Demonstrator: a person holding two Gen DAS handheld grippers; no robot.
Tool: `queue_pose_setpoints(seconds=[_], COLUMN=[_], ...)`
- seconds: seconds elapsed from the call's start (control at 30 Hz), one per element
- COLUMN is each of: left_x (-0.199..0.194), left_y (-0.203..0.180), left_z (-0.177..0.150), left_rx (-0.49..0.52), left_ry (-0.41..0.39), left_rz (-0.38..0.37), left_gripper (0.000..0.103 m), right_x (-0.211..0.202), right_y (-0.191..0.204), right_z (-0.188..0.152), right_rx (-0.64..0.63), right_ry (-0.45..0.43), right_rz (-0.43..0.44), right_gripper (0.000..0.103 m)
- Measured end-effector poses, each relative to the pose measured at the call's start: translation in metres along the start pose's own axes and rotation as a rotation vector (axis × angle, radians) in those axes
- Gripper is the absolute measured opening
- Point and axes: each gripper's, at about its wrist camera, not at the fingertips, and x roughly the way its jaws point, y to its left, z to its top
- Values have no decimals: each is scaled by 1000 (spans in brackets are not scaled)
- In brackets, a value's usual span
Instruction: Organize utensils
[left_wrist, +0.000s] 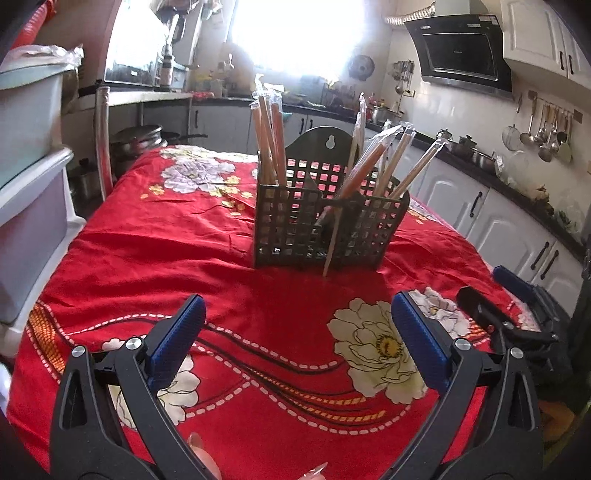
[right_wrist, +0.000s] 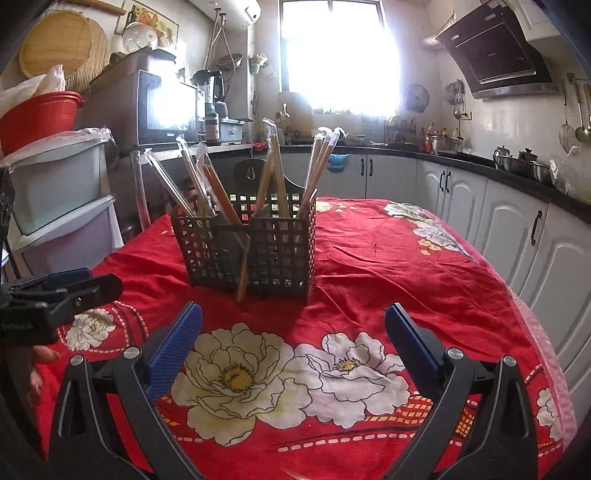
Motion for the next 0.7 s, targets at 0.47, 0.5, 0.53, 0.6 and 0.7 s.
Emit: queue_pose_setpoints(seconds=[0.47, 0.5, 0.53, 0.6, 0.7], left_x=[-2, -1, 0, 2, 4], left_y=[-1, -1, -1, -2, -2], left_z=[-7, -8, -9, -10, -11], left_rx=[12, 13, 15, 18, 16], left_ry=[-152, -152, -151, -147, -138], left_rz=[29, 29, 28, 31, 39], left_gripper=[93, 93, 93, 93, 93], right_x=[-16, -16, -16, -15, -14], right_y=[-3, -4, -5, -5, -4], right_z=[-1, -2, -2, -2, -2], right_rx=[16, 20, 22, 23, 17], right_ry=[-174, -174, -173, -170, -165], right_rz=[-17, -14, -14, -14, -11], right_gripper=[97, 97, 97, 97, 97])
